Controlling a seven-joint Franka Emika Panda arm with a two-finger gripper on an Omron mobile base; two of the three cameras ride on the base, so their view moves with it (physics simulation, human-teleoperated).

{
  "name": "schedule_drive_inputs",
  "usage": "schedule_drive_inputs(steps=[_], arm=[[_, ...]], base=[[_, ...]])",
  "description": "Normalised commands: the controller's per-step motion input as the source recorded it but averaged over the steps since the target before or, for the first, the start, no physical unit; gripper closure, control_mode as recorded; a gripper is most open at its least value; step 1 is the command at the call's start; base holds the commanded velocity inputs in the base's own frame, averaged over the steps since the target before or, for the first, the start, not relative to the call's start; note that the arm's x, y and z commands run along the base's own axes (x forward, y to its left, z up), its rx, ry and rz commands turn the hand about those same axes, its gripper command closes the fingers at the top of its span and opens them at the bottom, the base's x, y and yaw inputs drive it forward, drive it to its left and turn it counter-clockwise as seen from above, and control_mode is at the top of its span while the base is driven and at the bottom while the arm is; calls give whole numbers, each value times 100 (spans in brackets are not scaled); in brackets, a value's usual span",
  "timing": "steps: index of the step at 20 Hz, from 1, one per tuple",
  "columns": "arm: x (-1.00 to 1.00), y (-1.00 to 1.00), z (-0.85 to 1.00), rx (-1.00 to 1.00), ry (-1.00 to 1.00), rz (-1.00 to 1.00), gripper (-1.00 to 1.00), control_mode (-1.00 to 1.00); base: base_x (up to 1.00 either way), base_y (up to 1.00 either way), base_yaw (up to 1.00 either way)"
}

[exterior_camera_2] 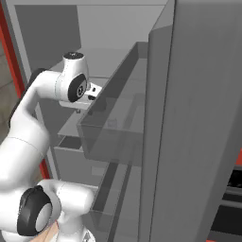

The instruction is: Place the ketchup and condiment bottle from the counter to the top shelf of the fridge. If the existing items in the fridge are on the top shelf, move them to other shelves.

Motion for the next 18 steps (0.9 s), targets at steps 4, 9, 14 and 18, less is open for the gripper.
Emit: schedule_drive_inputs(steps=[4,9,14,18], arm=[[-48,-2,0,0,-4,0,-100,-100],[-100,-3,0,0,-12,0,-100,-100],[-100,0,0,0,-18,2,-100,-100],[-100,0,3,0,-20,2,-100,-100]], base=[[0,0,0],[0,0,0],[0,0,0],[0,0,0]])
